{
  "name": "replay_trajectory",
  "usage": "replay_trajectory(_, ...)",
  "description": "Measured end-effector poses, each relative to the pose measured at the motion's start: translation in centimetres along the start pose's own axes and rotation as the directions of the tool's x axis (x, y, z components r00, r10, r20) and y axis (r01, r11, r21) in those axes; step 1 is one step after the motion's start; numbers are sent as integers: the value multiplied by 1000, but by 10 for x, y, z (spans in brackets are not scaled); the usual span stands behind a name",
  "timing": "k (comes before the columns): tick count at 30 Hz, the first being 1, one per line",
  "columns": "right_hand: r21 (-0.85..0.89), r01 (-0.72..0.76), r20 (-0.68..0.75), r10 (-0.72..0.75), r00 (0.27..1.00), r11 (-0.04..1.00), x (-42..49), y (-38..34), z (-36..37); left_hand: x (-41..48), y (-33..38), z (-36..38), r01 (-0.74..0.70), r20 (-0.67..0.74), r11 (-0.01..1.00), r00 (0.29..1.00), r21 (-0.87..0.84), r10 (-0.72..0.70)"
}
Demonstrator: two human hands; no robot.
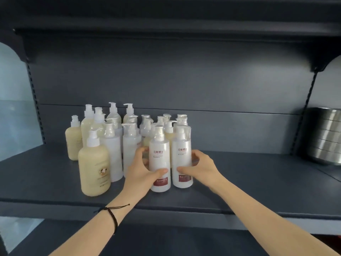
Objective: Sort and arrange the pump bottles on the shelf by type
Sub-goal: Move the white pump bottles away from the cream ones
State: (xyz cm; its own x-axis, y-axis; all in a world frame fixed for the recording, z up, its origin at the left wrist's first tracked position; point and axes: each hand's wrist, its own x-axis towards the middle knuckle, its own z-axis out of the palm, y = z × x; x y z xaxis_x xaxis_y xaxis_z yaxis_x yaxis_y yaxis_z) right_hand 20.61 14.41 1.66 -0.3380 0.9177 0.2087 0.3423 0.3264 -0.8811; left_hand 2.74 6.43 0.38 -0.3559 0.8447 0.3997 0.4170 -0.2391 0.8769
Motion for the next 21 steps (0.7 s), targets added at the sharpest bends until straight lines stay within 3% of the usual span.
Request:
replay_trajectory(9, -1, -44, -185, 43, 982, 999, -16, 28, -96, 27, 48, 99, -107, 195, 994, 975, -2, 106)
replay_trajectory(15, -2, -98, -232, 94, 968, 995, 2, 70, -162, 55, 60, 181, 2, 298, 1000, 955, -16, 3)
replay_trajectory(21, -37, -130, -240, 117, 964, 991, 39, 108, -223, 86, 60, 250, 96, 279, 995, 956, -20, -86)
